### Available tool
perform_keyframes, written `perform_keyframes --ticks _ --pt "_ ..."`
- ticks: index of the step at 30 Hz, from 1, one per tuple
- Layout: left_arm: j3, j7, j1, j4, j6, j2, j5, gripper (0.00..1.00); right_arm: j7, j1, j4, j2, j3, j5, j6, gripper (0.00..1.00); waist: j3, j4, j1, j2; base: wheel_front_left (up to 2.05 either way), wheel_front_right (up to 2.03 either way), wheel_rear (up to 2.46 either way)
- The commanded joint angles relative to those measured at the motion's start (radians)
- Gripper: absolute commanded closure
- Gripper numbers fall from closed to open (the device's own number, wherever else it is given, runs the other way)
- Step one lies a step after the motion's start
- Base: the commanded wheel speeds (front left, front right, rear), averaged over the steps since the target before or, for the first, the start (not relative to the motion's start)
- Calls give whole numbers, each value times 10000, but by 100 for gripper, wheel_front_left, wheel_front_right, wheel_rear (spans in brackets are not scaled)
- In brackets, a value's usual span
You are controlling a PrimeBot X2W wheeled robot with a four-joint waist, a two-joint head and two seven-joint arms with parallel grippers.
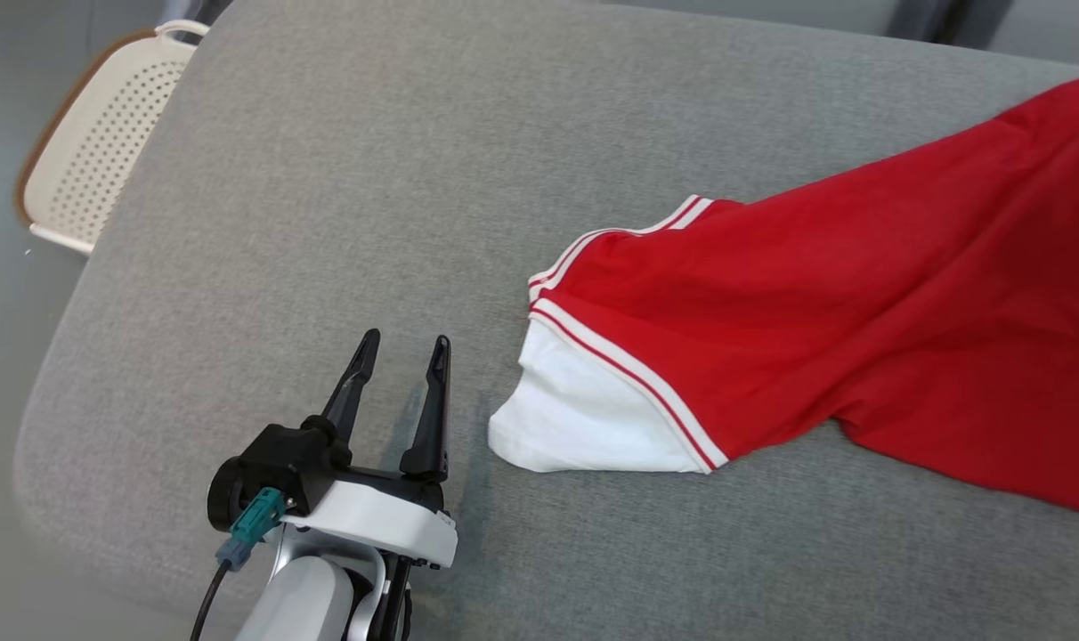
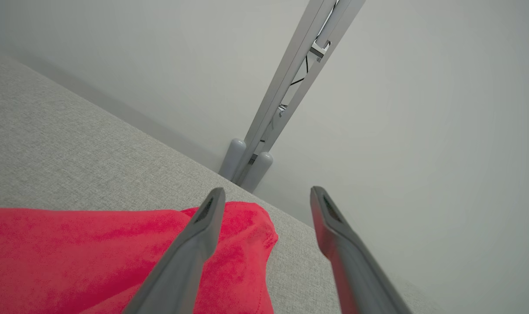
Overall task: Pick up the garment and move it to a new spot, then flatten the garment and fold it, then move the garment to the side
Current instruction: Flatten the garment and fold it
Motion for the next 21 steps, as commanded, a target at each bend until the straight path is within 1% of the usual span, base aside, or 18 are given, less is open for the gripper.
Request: perform_keyframes --ticks 1,7,11,17,21 --pt "82 -12 -118 51 -15 39 90 0 -325 -80 58 99 10 163 -1 0 -225 -337 0 0 0 0 0" --pt "292 -12 160 184 -98 39 230 0 -1259 425 83 516 -51 812 -1 0 -703 -1106 0 0 0 0 0" --pt "456 -12 308 266 -143 47 307 0 -1627 1063 -270 759 -153 1292 -1 0 -1049 -1591 0 0 0 0 0" --pt "683 -13 538 445 -222 56 337 0 -1766 2643 -1451 1146 -658 1879 -1 0 -1462 -2123 0 0 0 0 0" --pt "745 -13 611 805 -334 104 320 0 -1776 3875 -2541 1417 -1112 1948 -1 0 -1619 -2364 0 0 0 0 0"
